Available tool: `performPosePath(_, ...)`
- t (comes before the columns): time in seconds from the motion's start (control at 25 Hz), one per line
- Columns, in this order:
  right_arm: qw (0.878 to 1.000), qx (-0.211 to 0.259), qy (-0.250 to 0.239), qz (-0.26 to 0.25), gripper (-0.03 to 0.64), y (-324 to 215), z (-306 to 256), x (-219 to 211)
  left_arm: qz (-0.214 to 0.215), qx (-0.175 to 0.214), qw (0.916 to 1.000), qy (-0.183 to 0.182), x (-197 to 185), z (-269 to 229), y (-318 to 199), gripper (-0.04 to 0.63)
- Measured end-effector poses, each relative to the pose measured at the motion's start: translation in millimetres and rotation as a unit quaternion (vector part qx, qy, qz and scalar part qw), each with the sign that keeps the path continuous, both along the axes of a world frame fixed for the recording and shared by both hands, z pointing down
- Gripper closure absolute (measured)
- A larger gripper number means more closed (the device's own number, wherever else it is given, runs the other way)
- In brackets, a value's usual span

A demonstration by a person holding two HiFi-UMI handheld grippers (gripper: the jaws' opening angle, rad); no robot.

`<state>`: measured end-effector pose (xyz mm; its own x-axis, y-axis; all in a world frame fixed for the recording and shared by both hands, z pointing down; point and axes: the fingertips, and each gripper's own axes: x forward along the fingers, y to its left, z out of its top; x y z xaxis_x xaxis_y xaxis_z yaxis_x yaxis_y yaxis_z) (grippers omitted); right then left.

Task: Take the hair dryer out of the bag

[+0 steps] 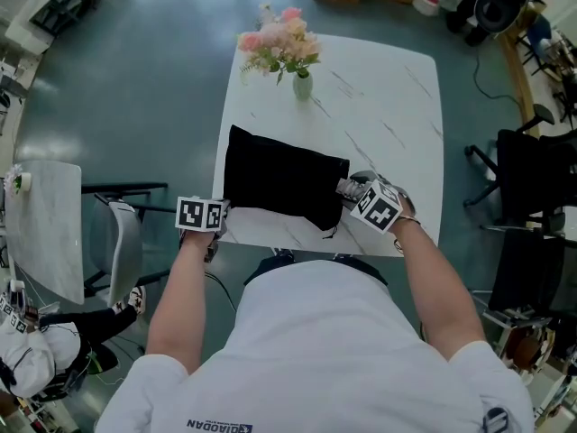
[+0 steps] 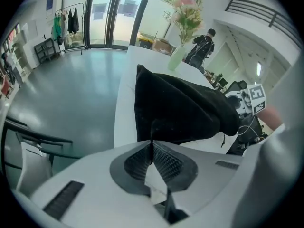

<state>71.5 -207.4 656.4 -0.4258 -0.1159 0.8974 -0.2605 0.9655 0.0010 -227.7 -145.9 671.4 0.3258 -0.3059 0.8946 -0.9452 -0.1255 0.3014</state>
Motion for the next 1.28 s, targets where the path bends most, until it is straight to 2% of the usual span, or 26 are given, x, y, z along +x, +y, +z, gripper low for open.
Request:
performPosePath(0.16, 1.0, 0.005, -0.004, 0.003, 0.357, -1.2, 0.6, 8.9, -0.004, -0.012, 0.9999, -0.011, -1.0, 4.0, 10.8, 0.572)
performPosePath(0.48, 1.0, -0.004, 0.001, -0.014, 0.353, 0.7, 10.3, 25.5, 0.0, -0.046, 0.9989, -0.001, 0.0, 6.3, 29.2, 0.565)
performPosePath(0.56, 1.0, 0.0, 0.013, -0.02, 0.344, 1.8, 14.7, 27.8, 0.008, -0.033, 0.9994, -0.004, 1.0, -1.3, 24.7, 0.53)
performPosePath(0.64, 1.0, 0.007, 0.019, -0.024, 0.339, 1.9, 16.8, 28.0, 0.016, -0.011, 0.9998, 0.001, 5.9, -14.9, 15.1, 0.444)
performPosePath(0.8, 1.0, 0.01, 0.011, 0.001, 0.334, 0.0, 7.8, 29.7, 0.051, 0.039, 0.9977, 0.023, 30.9, -39.5, -10.4, 0.442)
performPosePath(0.92, 0.998, 0.024, -0.031, 0.049, 0.334, -10.5, -17.2, 22.5, 0.09, 0.071, 0.9929, 0.034, 55.7, -47.7, -32.8, 0.442)
performPosePath(1.04, 0.996, 0.032, -0.049, 0.068, 0.336, -14.7, -28.6, 9.4, 0.117, 0.074, 0.9899, 0.03, 80.8, -40.6, -50.7, 0.443)
performPosePath(1.28, 0.998, 0.044, 0.024, 0.025, 0.357, -7.0, -2.4, -7.5, 0.143, 0.044, 0.9882, 0.032, 123.7, -14.8, -67.7, 0.443)
